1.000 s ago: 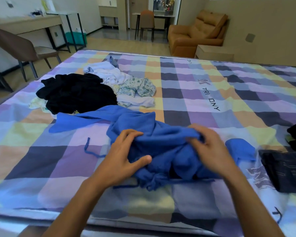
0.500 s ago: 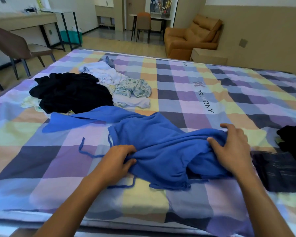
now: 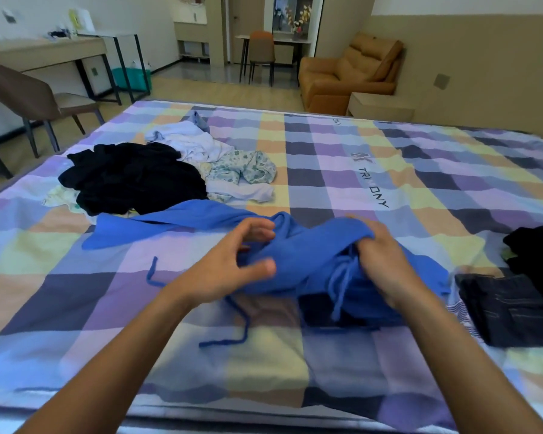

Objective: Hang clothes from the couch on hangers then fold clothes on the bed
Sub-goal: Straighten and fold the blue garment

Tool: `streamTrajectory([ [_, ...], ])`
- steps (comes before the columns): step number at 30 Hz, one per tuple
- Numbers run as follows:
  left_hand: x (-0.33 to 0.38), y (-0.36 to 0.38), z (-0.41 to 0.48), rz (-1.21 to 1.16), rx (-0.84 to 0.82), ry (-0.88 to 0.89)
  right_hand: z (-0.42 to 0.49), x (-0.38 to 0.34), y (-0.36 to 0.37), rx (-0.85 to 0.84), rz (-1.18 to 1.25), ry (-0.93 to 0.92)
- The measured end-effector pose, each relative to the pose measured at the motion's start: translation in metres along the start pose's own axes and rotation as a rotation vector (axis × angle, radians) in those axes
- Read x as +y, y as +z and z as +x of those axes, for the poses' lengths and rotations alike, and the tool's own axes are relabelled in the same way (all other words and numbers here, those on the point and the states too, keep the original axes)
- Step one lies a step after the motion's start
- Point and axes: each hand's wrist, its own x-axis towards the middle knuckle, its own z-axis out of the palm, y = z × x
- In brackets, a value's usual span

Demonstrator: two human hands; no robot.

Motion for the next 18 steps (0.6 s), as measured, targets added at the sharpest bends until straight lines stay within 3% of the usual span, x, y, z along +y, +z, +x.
streamTrajectory([
  [2, -0.02, 0.003, 0.008, 0.367, -0.046, -0.029, 0.01, -0.023, -0.01, 0.069, 0.183, 0.108],
  [4, -0.033, 0.007, 0.019, 0.619, 0.052, -0.009, 0.023, -0.046, -0.019, 0.121, 0.259, 0.11],
  [8, 0.004, -0.002, 0.039, 0.222, 0.31, -0.038, 0.05, -0.078, -0.046, 0.159, 0.134, -0.03],
  [12, 0.078, -0.047, 0.057, -0.039, 0.203, -0.014, 0.079, -0.099, -0.09, 0.265, -0.068, -0.129],
  [14, 0.114, -0.072, 0.066, -0.014, 0.17, 0.018, 0.094, -0.11, -0.11, 0.275, -0.131, -0.139],
  [18, 0.172, -0.119, 0.089, 0.333, 0.212, 0.133, 0.121, -0.136, -0.134, 0.298, -0.266, -0.188],
])
